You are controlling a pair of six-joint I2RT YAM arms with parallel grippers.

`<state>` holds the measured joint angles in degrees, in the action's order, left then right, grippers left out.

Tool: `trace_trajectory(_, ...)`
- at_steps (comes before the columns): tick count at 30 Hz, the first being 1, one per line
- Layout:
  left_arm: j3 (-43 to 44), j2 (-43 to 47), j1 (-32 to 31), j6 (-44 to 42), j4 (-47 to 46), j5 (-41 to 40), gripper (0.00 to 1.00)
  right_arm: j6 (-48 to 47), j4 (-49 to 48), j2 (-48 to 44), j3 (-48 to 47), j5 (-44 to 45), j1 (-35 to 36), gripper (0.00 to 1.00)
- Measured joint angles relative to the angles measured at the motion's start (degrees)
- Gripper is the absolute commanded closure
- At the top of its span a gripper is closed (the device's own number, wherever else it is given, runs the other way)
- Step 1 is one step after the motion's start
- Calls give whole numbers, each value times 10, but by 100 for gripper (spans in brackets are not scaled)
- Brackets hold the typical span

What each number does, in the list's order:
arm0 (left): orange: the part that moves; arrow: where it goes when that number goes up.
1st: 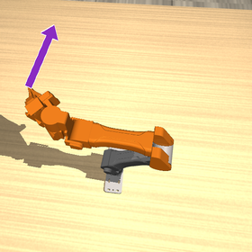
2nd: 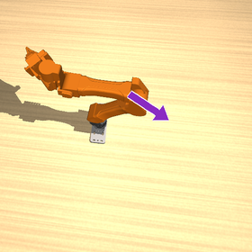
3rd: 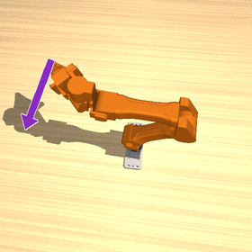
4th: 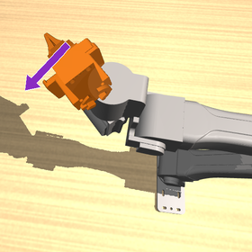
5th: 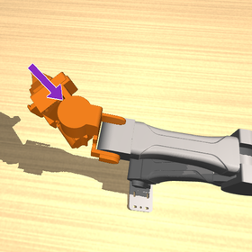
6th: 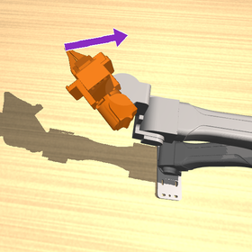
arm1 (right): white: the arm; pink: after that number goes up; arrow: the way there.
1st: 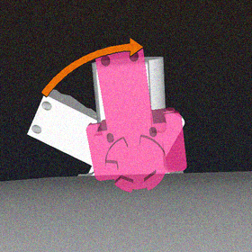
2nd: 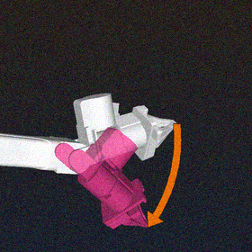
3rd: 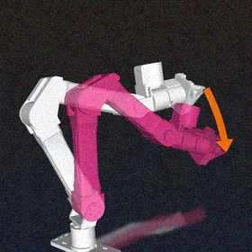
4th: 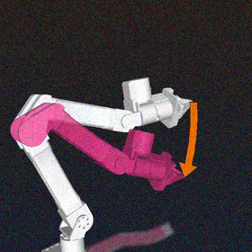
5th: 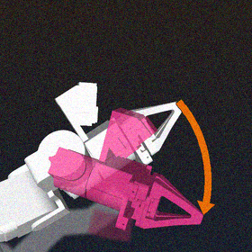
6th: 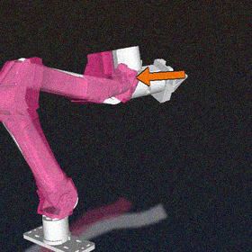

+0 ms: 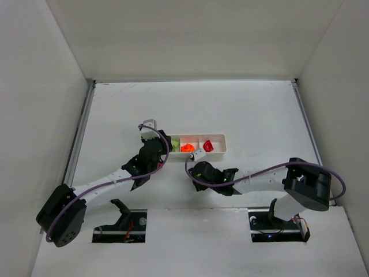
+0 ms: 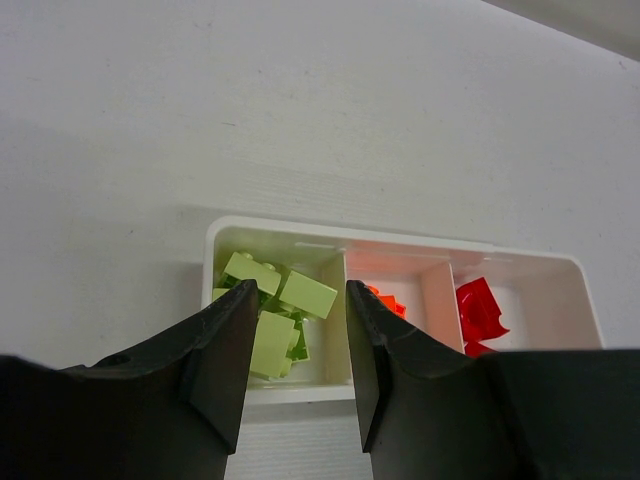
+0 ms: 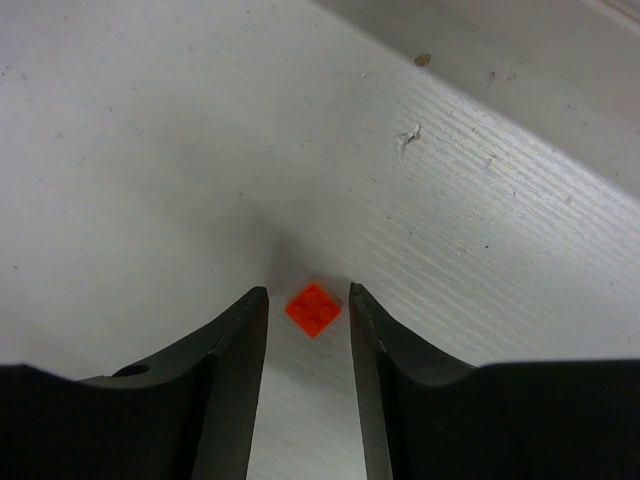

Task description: Sort the legos into containers by color

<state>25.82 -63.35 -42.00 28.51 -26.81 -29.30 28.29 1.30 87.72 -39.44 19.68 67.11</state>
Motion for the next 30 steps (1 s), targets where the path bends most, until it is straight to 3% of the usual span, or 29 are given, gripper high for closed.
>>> trace_trajectory(9, 0, -3, -1, 0, 0, 1, 62, 0, 9, 1, -2, 7, 6, 67)
trace_trajectory(28, 0, -3, -3, 0, -1, 2, 62, 28, 65, -75, 2, 35, 19, 67)
trace_trajectory(30, 0, -3, -3, 0, -1, 2, 62, 28, 65, -86, 2, 35, 18, 63)
